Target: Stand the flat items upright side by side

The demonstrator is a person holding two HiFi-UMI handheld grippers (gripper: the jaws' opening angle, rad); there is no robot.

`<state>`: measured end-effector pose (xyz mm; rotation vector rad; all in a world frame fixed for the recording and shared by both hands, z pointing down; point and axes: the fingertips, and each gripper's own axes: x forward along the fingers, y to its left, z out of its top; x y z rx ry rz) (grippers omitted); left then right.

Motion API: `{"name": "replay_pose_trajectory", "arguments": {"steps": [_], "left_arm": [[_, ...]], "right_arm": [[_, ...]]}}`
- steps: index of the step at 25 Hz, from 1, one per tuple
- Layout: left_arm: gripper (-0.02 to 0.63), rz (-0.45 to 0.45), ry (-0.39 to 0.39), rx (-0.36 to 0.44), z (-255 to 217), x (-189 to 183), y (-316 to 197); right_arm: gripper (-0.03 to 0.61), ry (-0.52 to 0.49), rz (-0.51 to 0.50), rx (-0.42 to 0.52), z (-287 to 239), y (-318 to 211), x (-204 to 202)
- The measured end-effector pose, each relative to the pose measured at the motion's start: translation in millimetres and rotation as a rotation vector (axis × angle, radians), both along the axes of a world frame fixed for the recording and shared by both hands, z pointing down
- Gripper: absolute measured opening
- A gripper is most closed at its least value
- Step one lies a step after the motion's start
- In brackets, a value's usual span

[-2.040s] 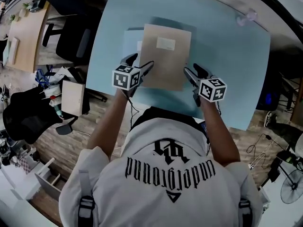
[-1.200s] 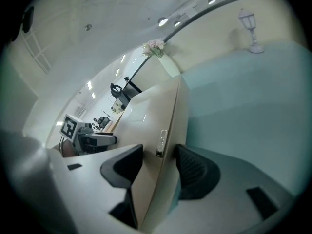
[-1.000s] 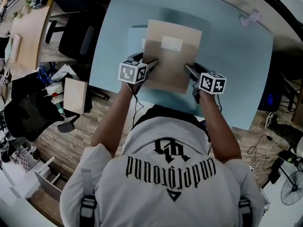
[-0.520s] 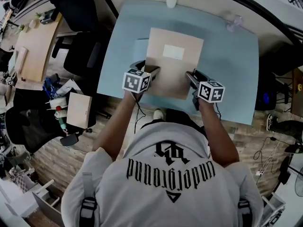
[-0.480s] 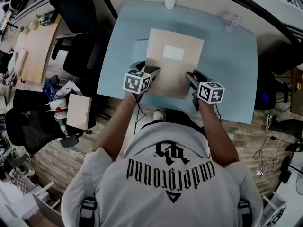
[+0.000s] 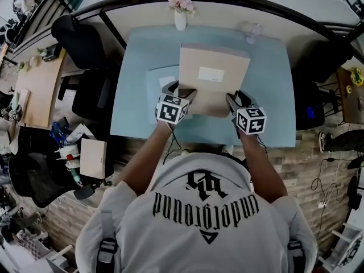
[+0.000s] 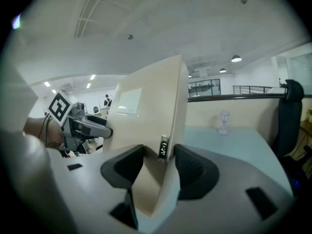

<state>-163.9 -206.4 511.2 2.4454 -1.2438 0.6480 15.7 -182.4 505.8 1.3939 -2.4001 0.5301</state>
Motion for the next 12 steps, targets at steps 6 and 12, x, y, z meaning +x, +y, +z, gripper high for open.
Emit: {"name": "replay_pose_trajectory", "arguments": {"steps": [6, 12], "left_arm": [[0.316, -0.006, -0.011, 0.064, -9.0, 85.4, -26.3], [0.316, -0.044, -0.028, 0.109, -6.6, 175.2, -44.0]], "right_arm": [[0.202, 0.109, 0.015, 0.114, -16.5, -22.0, 85.7], [0.202, 0.18, 0.004, 0.191, -16.6, -43.5, 176.0]]}}
